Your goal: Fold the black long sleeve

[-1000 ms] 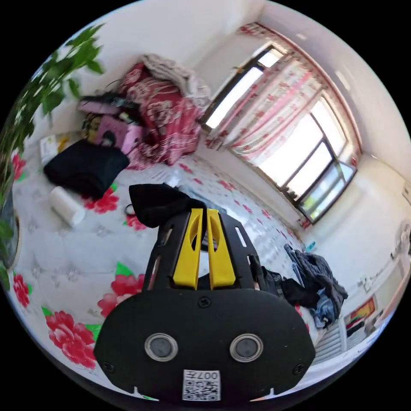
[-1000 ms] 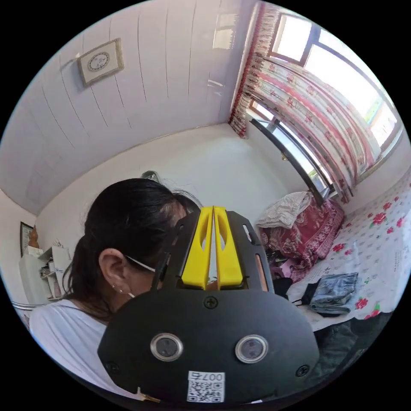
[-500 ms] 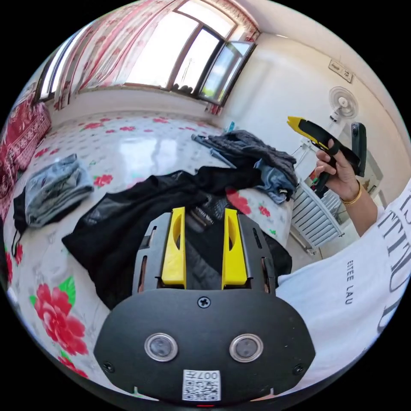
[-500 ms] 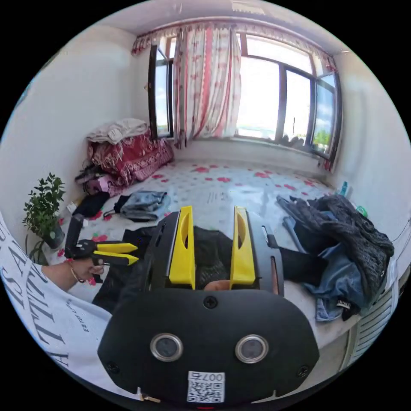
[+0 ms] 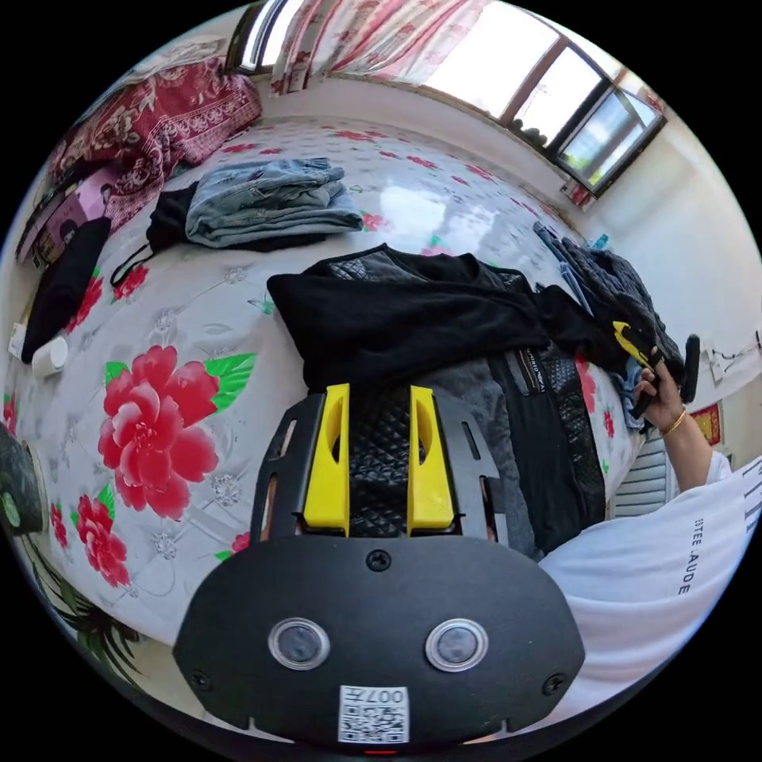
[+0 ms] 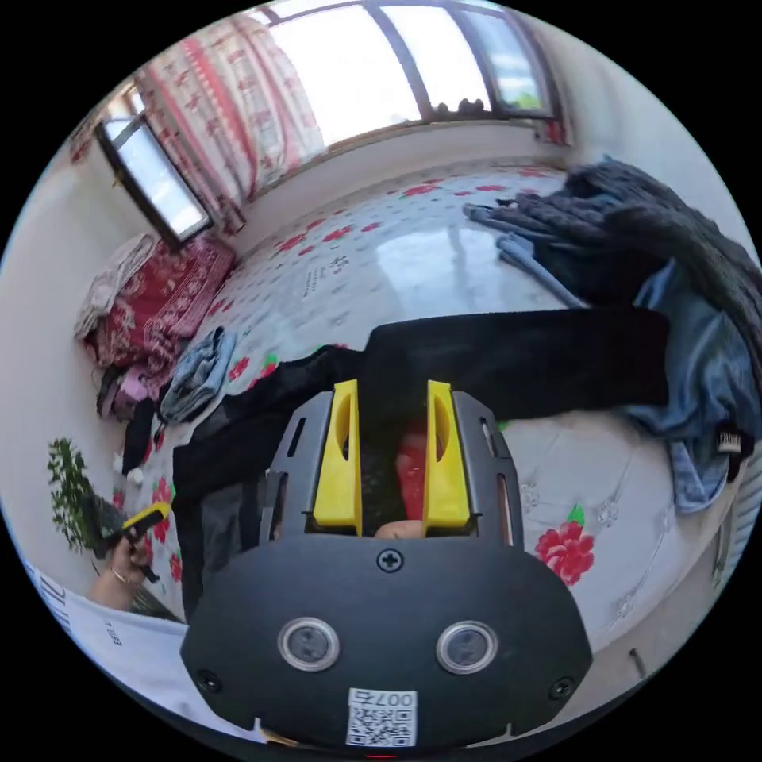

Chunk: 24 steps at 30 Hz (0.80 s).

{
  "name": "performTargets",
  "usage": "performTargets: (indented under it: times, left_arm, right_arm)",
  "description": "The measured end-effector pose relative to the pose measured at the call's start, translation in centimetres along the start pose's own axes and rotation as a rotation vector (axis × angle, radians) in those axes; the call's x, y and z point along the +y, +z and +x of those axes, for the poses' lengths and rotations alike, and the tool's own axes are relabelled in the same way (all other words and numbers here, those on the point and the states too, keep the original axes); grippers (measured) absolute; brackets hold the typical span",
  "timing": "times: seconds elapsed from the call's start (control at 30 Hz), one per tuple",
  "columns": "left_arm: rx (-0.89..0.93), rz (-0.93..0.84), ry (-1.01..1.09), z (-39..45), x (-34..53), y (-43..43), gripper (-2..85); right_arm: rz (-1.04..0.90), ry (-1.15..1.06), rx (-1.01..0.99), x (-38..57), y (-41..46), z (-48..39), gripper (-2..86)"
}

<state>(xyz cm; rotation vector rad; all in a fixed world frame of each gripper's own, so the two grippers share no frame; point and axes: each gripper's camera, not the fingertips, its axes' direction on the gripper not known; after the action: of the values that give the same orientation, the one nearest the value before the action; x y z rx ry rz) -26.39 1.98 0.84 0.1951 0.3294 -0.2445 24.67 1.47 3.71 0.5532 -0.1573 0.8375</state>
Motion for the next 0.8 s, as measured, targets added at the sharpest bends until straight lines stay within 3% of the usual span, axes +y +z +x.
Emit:
performTargets:
  times: [0.13,0.27,0.57,0.73,0.8]
  left_arm:
    - [0.031,-0.041,-0.160,-1.5,0.6,1.2,9.2]
    - [0.012,-0.072,-0.216,-1.8,0.5,1.1,8.3]
    - [0.014,-0.042,-0.378,-3.4,0.0,-0.7,7.6]
    - [0.011,-0.041,-0.394,-3.7,0.2,-1.1,7.1]
    - [0.020,-0.035,-0.395,-3.7,0.1,-1.1,7.1]
  right_arm:
    - [0.067,0.242,0.068,-0.9,-0.7,8.2,10.2]
    - [0.120,0.494,0.001,-1.3,-0.1,13.8,9.7]
    - [0.223,0.714,-0.271,-2.6,-1.0,13.5,1.2]
    - [0.310,0.401,-0.340,-7.2,-5.9,3.2,0.1]
    - [0.280,0.033,-0.334,-9.5,-7.3,-6.9,0.0]
